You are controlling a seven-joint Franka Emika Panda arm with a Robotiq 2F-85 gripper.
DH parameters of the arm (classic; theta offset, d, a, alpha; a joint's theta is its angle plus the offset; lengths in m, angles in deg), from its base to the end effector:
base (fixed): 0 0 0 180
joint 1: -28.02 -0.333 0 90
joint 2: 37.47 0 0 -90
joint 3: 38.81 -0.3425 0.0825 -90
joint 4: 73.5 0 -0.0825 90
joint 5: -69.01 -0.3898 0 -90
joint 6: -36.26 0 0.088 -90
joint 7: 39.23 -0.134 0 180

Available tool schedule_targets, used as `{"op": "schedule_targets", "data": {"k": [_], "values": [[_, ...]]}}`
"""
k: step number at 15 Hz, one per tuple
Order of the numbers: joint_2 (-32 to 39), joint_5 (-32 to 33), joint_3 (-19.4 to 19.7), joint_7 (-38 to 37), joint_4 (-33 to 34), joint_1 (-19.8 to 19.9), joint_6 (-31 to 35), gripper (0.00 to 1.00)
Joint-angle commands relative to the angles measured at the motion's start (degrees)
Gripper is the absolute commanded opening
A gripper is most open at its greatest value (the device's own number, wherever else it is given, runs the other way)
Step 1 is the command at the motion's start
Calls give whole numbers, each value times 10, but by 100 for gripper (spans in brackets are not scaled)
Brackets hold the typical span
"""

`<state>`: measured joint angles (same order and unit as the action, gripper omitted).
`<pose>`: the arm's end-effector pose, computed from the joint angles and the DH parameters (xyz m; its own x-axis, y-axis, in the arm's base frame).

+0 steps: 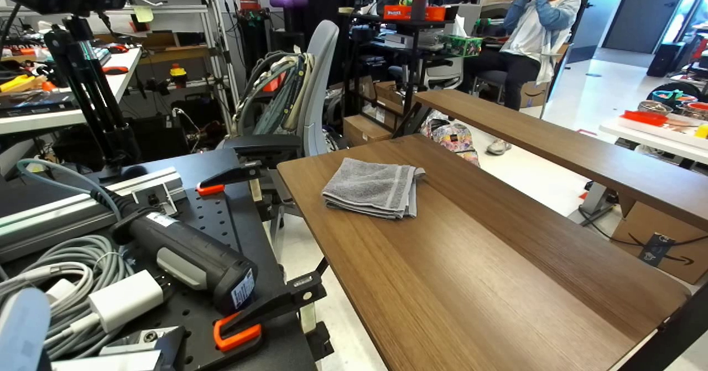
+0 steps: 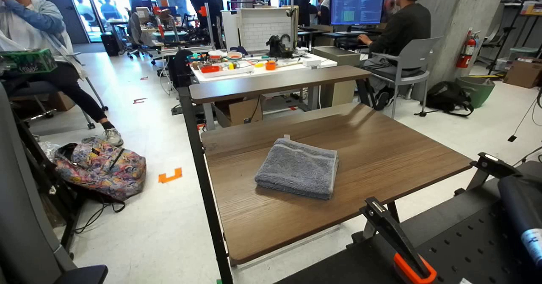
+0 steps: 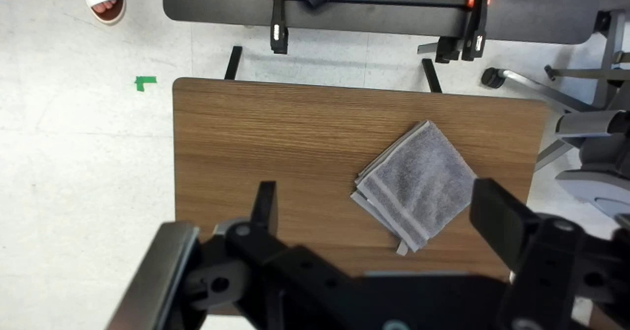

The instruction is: Move the towel

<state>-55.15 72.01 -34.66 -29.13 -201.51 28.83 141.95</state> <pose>0.4435 -0.0459 0.4853 0.9904 0.1091 -0.0852 0.1105 -0.9938 0.0124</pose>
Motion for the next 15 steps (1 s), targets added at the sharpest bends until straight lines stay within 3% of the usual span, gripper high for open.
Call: {"op": "schedule_targets", "data": {"k": [1, 8, 15], "values": [[50, 13, -23, 10, -27, -16, 34, 100], [198, 31, -62, -2, -55, -39, 166, 100], [360, -49, -100, 4, -74, -43, 452, 100]]}}
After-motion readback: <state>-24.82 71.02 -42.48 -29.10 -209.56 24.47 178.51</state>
